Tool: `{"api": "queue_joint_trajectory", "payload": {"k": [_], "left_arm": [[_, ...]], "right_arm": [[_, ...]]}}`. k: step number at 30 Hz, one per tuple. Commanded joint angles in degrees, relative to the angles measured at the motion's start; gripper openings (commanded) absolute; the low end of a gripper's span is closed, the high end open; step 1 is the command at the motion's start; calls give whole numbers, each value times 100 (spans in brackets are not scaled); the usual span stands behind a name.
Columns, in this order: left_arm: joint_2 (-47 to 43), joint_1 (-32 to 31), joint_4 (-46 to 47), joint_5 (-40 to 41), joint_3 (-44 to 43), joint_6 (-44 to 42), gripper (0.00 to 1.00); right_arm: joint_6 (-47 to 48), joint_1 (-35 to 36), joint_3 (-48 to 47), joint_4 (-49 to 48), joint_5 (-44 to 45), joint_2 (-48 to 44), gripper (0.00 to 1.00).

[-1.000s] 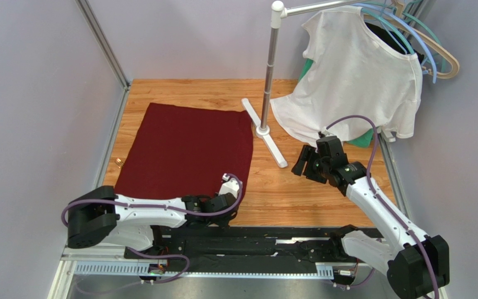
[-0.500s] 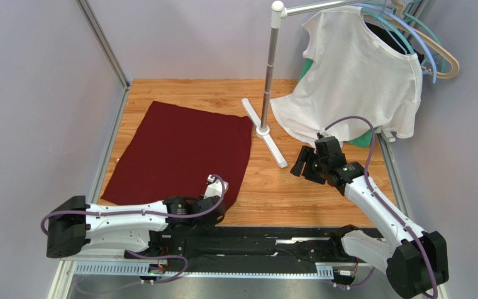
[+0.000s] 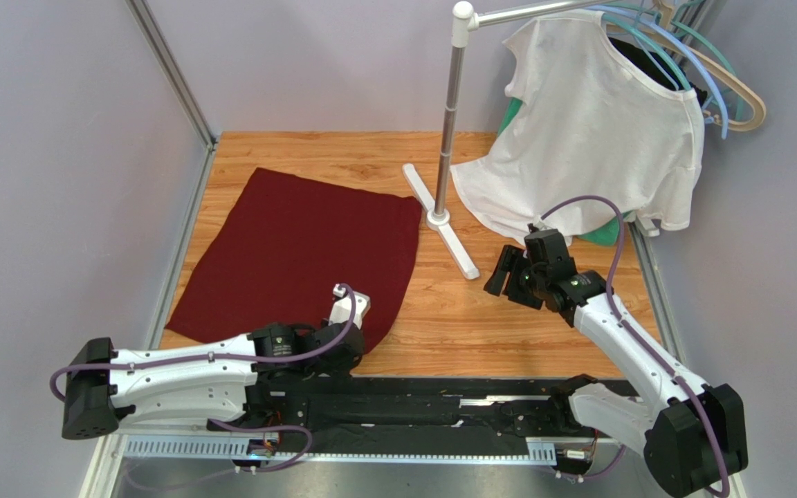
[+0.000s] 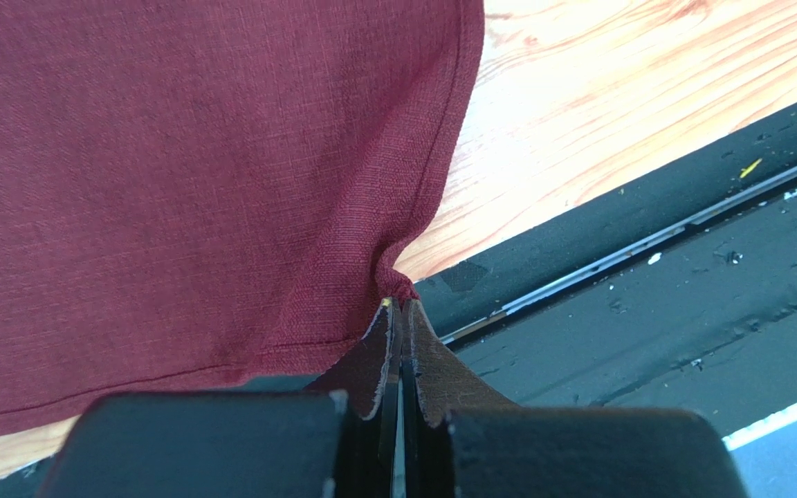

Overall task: Fold the napkin, place the utensils inside, and roll it up
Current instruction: Fold the napkin at the center of the board.

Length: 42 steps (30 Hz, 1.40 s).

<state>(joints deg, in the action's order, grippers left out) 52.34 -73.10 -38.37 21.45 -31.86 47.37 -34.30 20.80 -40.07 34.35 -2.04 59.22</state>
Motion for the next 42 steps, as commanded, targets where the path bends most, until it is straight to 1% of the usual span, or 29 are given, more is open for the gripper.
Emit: {"api": "queue_joint_trajectory", "payload": {"k": [1,4,5,7,9,11,12,14,16,17,18,20,21,22,24,25,27,32,37,42], "left_arm": [[65,-20,-197,236,-478,-237,0],[355,67,-670,614,-899,-255,0],[417,198,-802,710,-997,-307,0],[557,418,-734,598,-1199,-491,0],[620,831,-908,614,-1366,-703,0],[515,1261,-1128,719,-1376,-895,0],[410,1368,-1129,729,-1350,-958,0],[24,1701,-1111,772,-1349,-1124,0],[-275,1869,-963,755,-1350,-1370,0],[-320,2087,-692,546,-1341,-1737,0],[-321,2220,-568,431,-1376,-1845,0],[-102,2544,-226,72,-1446,-2213,0],[38,2651,-206,52,-1620,-2311,0],[397,2748,-197,43,-1726,-2425,0],[776,3038,-232,174,-2059,-2724,0],[1117,3134,-232,227,-2166,-2812,0],[1418,3424,-171,333,-2438,-3040,0],[2289,3942,180,518,-2975,-3760,0],[3113,4409,751,351,-3414,-4411,0],[3800,4787,1033,272,-4002,-4991,0]], "right_arm": [[-50,-6,-18,-209,-42,-33,64],[-6,-5,-44,-166,-24,-60,64],[3,-5,-62,-157,-15,-77,64],[12,-14,-79,-130,-7,-77,64],[55,-5,-106,-69,-7,-77,64],[73,-5,-132,-7,2,-112,64],[73,3,-115,2,20,-156,64],[91,-5,-80,-7,64,-183,64],[64,-5,-71,-42,64,-148,64],[56,-5,-71,-60,46,-130,64],[47,-5,-62,-112,3,-113,64],[55,-6,-79,-148,-33,-34,64],[55,-5,-114,-156,-42,-7,64],[64,-5,-123,-148,-50,2,64],[64,-5,-150,-104,-42,-7,64],[82,-5,-158,-95,-33,-16,64],[108,-5,-185,-34,2,-51,64],[187,3,-299,54,37,-7,64],[266,-5,-457,46,-6,186,64],[363,-5,-650,46,-112,353,64]]}}
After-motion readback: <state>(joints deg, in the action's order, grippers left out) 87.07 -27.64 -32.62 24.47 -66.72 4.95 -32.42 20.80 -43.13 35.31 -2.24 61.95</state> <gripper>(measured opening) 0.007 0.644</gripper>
